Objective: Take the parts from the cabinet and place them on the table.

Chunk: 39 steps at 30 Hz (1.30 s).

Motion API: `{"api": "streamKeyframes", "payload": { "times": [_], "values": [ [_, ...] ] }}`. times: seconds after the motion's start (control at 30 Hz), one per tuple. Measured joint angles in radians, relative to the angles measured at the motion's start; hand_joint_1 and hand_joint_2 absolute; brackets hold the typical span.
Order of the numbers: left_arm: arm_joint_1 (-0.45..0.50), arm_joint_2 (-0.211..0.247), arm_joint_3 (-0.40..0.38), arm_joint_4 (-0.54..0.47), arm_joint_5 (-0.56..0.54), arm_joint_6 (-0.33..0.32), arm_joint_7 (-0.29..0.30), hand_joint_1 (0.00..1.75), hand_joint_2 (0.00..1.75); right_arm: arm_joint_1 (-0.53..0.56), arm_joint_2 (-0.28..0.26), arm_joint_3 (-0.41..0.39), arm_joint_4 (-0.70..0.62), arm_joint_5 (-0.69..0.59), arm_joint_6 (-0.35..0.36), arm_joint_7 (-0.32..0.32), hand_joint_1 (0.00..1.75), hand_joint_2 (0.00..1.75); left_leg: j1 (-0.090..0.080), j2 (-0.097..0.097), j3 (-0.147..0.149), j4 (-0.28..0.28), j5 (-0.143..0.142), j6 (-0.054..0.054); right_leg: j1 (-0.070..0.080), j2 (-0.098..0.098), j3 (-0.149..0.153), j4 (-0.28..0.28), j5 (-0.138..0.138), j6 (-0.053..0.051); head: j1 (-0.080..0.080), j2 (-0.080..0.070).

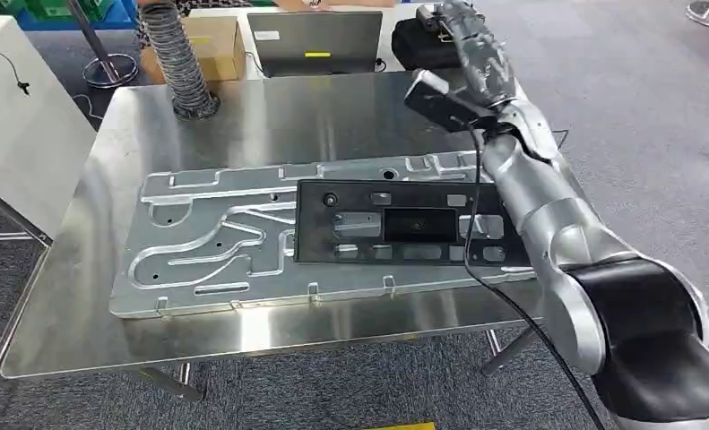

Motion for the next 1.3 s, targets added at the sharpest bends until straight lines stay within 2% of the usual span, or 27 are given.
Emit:
{"api": "streamKeyframes", "payload": {
  "times": [0.07,0.1,0.13,0.17,0.23,0.27,0.3,0.33,0.4,0.47,0.57,0.6,0.63,0.67,0.73,0.77,0.8,0.83,0.9,0.93,1.07,1.1,1.13,1.17,1.23,1.27,1.3],
  "values": [
    [0.001,0.000,0.000,0.000,-0.005,0.000,0.000,0.00,0.00,0.011,-0.011,-0.033,-0.069,-0.077,-0.006,-0.011,0.00,0.00,0.001,0.000,0.004,-0.007,0.001,-0.010,0.000,0.001,0.001,-0.004,0.001,-0.009,0.000,0.000],
    [0.000,0.001,0.000,0.000,-0.007,-0.001,0.000,0.00,0.00,0.021,-0.017,-0.048,-0.122,-0.125,-0.016,-0.015,0.00,0.00,-0.001,0.002,-0.001,0.000,-0.008,-0.015,-0.014,-0.002,0.010,-0.016,0.008,-0.016,0.000,0.000],
    [0.001,0.000,0.000,0.000,-0.012,-0.004,0.000,0.00,0.00,0.029,-0.024,-0.062,-0.175,-0.174,-0.028,-0.019,0.00,0.00,-0.001,0.003,-0.009,0.028,-0.029,-0.021,-0.013,-0.001,0.013,-0.021,0.008,-0.018,0.000,0.000],
    [0.001,0.000,0.000,0.000,-0.014,-0.005,-0.001,0.00,0.00,0.040,-0.027,-0.074,-0.219,-0.222,-0.042,-0.022,0.00,0.00,0.002,0.003,-0.033,0.087,-0.065,-0.025,-0.013,-0.003,0.014,-0.021,0.007,-0.025,0.000,0.000],
    [0.002,0.001,0.000,0.000,-0.016,-0.006,-0.002,0.00,0.00,0.088,-0.038,-0.101,-0.330,-0.312,-0.064,-0.026,0.00,0.00,0.005,0.003,-0.104,0.243,-0.133,-0.031,-0.011,-0.003,0.017,-0.021,0.006,-0.027,0.000,0.000],
    [0.002,0.001,0.000,0.000,-0.016,-0.008,-0.005,0.00,0.00,0.129,-0.043,-0.111,-0.387,-0.371,-0.082,-0.042,0.00,0.00,0.006,0.003,-0.131,0.297,-0.144,-0.033,-0.011,-0.003,0.017,-0.021,0.005,-0.027,0.000,0.000],
    [0.002,0.000,0.000,0.000,-0.016,-0.012,-0.008,0.00,0.00,0.178,-0.048,-0.122,-0.462,-0.426,-0.099,-0.054,0.00,0.00,0.007,0.003,-0.132,0.293,-0.128,-0.035,-0.011,-0.003,0.019,-0.021,0.004,-0.026,0.000,0.000],
    [0.003,0.000,0.000,0.000,-0.014,-0.017,-0.013,0.00,0.00,0.235,-0.055,-0.132,-0.534,-0.482,-0.117,-0.071,0.00,0.00,0.009,0.003,-0.110,0.248,-0.096,-0.035,-0.011,-0.003,0.021,-0.020,0.003,-0.023,0.000,0.000],
    [0.002,0.000,0.000,0.000,-0.006,-0.024,-0.027,0.00,0.00,0.365,-0.058,-0.158,-0.727,-0.631,-0.158,-0.137,0.00,0.00,0.011,0.003,-0.019,0.068,-0.006,-0.032,-0.012,-0.003,0.027,-0.015,-0.005,-0.017,0.000,0.000],
    [0.001,-0.001,0.001,0.000,0.008,-0.027,-0.039,0.00,0.00,0.521,-0.058,-0.182,-0.928,-0.730,-0.186,-0.167,0.00,0.00,0.007,0.000,0.021,-0.010,-0.013,-0.021,-0.003,-0.004,0.025,-0.008,-0.012,-0.005,0.000,0.000],
    [0.007,-0.003,0.006,0.000,0.018,-0.029,-0.047,0.00,0.00,0.724,-0.053,-0.196,-1.175,-0.785,-0.219,-0.175,0.00,0.00,0.001,0.000,0.019,-0.006,-0.015,-0.002,-0.008,-0.005,0.027,-0.014,-0.010,0.010,0.000,0.000],
    [0.006,-0.005,0.006,0.000,0.023,-0.029,-0.047,0.00,0.00,0.783,-0.055,-0.202,-1.246,-0.797,-0.235,-0.175,0.00,0.00,0.008,0.001,0.025,-0.019,-0.008,0.009,-0.009,-0.004,0.027,-0.011,-0.017,0.016,0.000,0.000],
    [0.004,-0.006,0.008,0.000,0.027,-0.028,-0.048,0.00,0.00,0.846,-0.055,-0.207,-1.308,-0.806,-0.252,-0.176,0.00,0.00,0.008,0.002,0.029,-0.022,-0.001,0.013,-0.011,-0.002,0.026,0.008,-0.039,0.021,0.000,0.000],
    [0.004,-0.006,0.012,0.000,0.037,-0.027,-0.048,0.00,0.00,0.904,-0.059,-0.209,-1.362,-0.809,-0.261,-0.177,0.00,0.00,0.009,0.002,0.030,-0.023,0.000,0.016,-0.011,0.000,0.007,0.059,-0.081,0.024,0.000,0.000],
    [0.006,-0.008,0.016,0.000,0.057,-0.024,-0.049,0.00,0.00,1.009,-0.059,-0.215,-1.430,-0.815,-0.269,-0.177,0.00,0.00,0.007,0.001,0.026,-0.022,0.001,0.018,-0.016,0.000,-0.061,0.220,-0.168,0.029,0.000,0.000],
    [0.006,-0.008,0.016,0.000,0.061,-0.023,-0.049,0.00,0.00,1.061,-0.059,-0.218,-1.456,-0.820,-0.276,-0.175,0.00,0.00,0.006,0.002,0.023,-0.021,0.002,0.019,-0.016,0.000,-0.085,0.277,-0.189,0.031,0.000,0.000],
    [0.007,-0.008,0.017,0.000,0.063,-0.022,-0.050,0.00,0.00,1.110,-0.059,-0.221,-1.479,-0.822,-0.283,-0.175,0.00,0.00,0.006,0.002,0.020,-0.020,0.003,0.020,-0.016,0.000,-0.084,0.286,-0.183,0.032,0.000,0.000],
    [0.008,-0.008,0.018,0.000,0.067,-0.021,-0.051,0.00,0.00,1.147,-0.059,-0.221,-1.498,-0.822,-0.286,-0.175,0.00,0.00,0.006,0.002,0.017,-0.018,0.004,0.019,-0.017,0.000,-0.062,0.251,-0.160,0.031,0.000,0.000],
    [0.006,-0.010,0.022,0.000,0.077,-0.017,-0.053,0.00,0.00,1.206,-0.058,-0.227,-1.523,-0.816,-0.282,-0.175,0.00,0.00,0.006,0.003,0.012,-0.013,0.006,0.016,-0.017,-0.001,0.041,0.079,-0.085,0.026,0.000,0.000],
    [0.004,-0.011,0.024,0.000,0.076,-0.019,-0.053,0.00,0.00,1.239,-0.057,-0.237,-1.534,-0.815,-0.282,-0.175,0.00,0.00,0.006,0.003,0.011,-0.010,0.008,0.013,-0.017,-0.001,0.092,-0.002,-0.069,0.022,0.000,0.000],
    [0.005,-0.011,0.029,0.000,0.068,-0.024,-0.054,0.00,0.00,1.332,-0.040,-0.276,-1.539,-0.793,-0.275,-0.174,0.00,0.00,0.003,0.001,0.009,-0.013,0.020,-0.013,-0.005,0.003,0.082,-0.009,-0.056,-0.002,0.000,0.000],
    [0.007,-0.011,0.030,0.000,0.067,-0.024,-0.054,0.00,0.00,1.346,-0.031,-0.287,-1.539,-0.788,-0.270,-0.174,0.00,0.00,-0.001,0.001,0.004,-0.013,0.023,-0.021,-0.013,0.002,0.078,-0.018,-0.044,-0.013,0.000,0.000],
    [0.007,-0.011,0.031,0.000,0.066,-0.024,-0.054,0.00,0.00,1.357,-0.023,-0.299,-1.538,-0.788,-0.268,-0.174,0.00,0.00,0.004,0.002,-0.002,0.003,-0.004,-0.025,-0.015,-0.001,0.071,-0.021,-0.034,-0.019,0.000,0.000],
    [0.008,-0.011,0.031,0.000,0.066,-0.027,-0.054,0.00,0.00,1.370,-0.019,-0.307,-1.537,-0.791,-0.269,-0.174,0.00,0.00,0.004,0.002,-0.019,0.048,-0.057,-0.027,-0.015,-0.002,0.061,-0.021,-0.027,-0.028,0.000,0.000],
    [0.008,-0.011,0.031,0.000,0.067,-0.032,-0.057,0.00,0.00,1.400,-0.017,-0.317,-1.529,-0.801,-0.289,-0.173,0.00,0.00,0.005,0.002,-0.063,0.193,-0.160,-0.032,-0.012,-0.004,0.039,-0.021,-0.011,-0.032,0.000,0.000],
    [0.008,-0.011,0.031,-0.001,0.067,-0.034,-0.060,0.00,0.00,1.413,-0.016,-0.320,-1.522,-0.802,-0.290,-0.173,0.00,0.00,0.005,0.002,-0.077,0.260,-0.197,-0.033,-0.010,-0.004,0.026,-0.019,-0.002,-0.032,0.000,0.000],
    [0.008,-0.011,0.031,-0.001,0.066,-0.037,-0.062,0.00,0.00,1.424,-0.013,-0.327,-1.511,-0.799,-0.285,-0.173,0.00,0.00,0.005,0.002,-0.070,0.284,-0.206,-0.033,-0.009,-0.004,0.012,-0.018,0.008,-0.032,0.000,0.000]
  ]
}}
